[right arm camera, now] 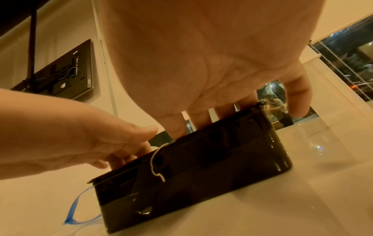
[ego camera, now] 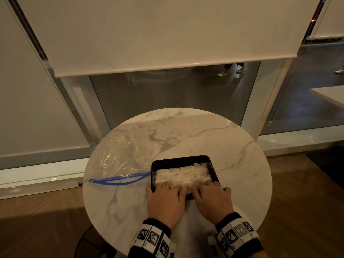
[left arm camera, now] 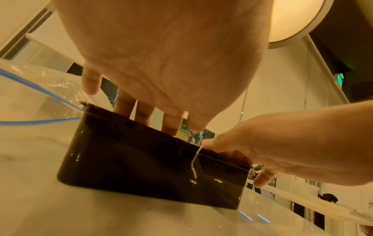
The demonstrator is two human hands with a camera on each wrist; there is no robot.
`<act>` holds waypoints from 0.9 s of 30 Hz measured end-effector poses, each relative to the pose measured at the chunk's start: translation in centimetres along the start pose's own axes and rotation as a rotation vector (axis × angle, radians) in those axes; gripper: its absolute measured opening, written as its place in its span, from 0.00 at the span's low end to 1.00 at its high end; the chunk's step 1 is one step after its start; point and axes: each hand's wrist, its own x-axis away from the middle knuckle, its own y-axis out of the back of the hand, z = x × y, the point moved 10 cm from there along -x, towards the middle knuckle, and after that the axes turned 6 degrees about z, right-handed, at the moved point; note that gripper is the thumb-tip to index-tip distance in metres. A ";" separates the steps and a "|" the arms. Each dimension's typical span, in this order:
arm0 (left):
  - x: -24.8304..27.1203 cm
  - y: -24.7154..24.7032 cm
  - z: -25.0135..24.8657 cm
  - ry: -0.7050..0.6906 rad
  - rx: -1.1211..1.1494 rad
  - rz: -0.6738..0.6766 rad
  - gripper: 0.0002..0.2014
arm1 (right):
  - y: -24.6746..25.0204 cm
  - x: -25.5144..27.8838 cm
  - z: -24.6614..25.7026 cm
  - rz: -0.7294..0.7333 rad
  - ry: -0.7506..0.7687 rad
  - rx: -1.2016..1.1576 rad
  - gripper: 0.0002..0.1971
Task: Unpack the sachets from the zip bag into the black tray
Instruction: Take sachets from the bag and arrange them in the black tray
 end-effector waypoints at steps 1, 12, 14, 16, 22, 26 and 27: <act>0.0 -0.2 0.2 0.010 -0.013 0.019 0.29 | -0.1 0.0 0.1 0.011 0.009 0.010 0.24; -0.6 -1.8 0.9 0.064 -0.017 0.155 0.31 | -0.9 0.0 0.5 0.081 0.056 0.023 0.22; -0.6 -1.8 0.9 0.068 -0.024 0.160 0.31 | -0.7 0.1 0.4 0.068 0.041 0.029 0.22; -0.5 -1.4 0.9 0.072 -0.053 0.123 0.30 | -0.2 0.1 0.2 0.016 0.013 0.012 0.24; -0.6 -0.2 -1.7 -0.112 -0.040 -0.009 0.32 | 1.5 0.1 1.7 -0.163 0.161 -0.096 0.20; -1.5 -1.7 -2.3 -0.176 0.102 0.086 0.20 | 0.3 -0.6 2.8 -0.062 0.290 -0.146 0.16; -1.7 -1.8 -2.3 -0.172 0.105 0.093 0.20 | 0.2 -0.7 2.8 -0.068 0.297 -0.144 0.16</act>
